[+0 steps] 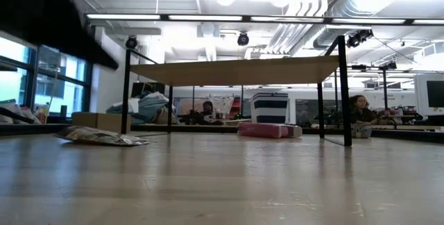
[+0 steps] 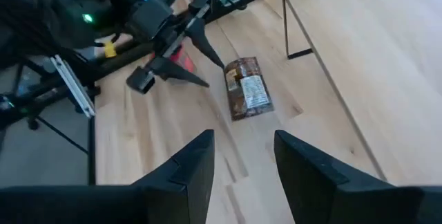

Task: Shelf spices
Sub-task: Adjust the shelf on the center of table

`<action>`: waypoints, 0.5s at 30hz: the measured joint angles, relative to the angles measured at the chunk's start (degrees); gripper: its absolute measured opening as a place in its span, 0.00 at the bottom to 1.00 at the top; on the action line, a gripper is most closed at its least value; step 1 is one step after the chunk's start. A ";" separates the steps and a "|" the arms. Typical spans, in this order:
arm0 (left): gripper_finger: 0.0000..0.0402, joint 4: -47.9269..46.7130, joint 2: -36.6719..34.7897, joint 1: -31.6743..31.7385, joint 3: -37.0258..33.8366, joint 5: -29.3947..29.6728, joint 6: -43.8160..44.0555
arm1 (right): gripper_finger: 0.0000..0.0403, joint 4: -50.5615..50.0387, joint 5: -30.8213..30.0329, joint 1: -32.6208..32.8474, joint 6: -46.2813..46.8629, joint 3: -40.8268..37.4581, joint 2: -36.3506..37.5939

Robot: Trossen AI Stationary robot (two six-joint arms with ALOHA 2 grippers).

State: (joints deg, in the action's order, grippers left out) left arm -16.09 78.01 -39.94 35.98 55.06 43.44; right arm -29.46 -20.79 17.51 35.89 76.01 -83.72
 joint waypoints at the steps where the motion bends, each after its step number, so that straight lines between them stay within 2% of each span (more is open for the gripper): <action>1: 0.44 -0.69 -1.00 1.20 1.29 -1.80 -3.59 | 0.36 0.81 -0.09 0.17 0.51 0.00 -0.16; 5: 0.44 -5.14 -4.53 7.56 6.00 -10.23 -12.74 | 0.36 1.10 -0.24 0.70 5.26 0.00 -0.40; 8: 0.44 -9.71 -7.34 12.49 10.54 -11.09 -14.16 | 0.36 -1.25 -0.88 0.71 10.25 0.23 -0.31; 11: 0.44 -13.63 -11.04 17.96 15.43 -9.96 -14.14 | 0.36 -7.99 -4.34 0.60 16.07 2.24 -0.17; 15: 0.44 -17.40 -17.04 26.71 21.33 -12.98 -14.16 | 0.36 -22.01 -10.18 -0.03 24.12 5.27 -0.01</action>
State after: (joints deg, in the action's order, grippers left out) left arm -33.49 60.97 -13.23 57.31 42.08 29.28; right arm -51.47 -30.97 17.48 60.01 81.27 -83.72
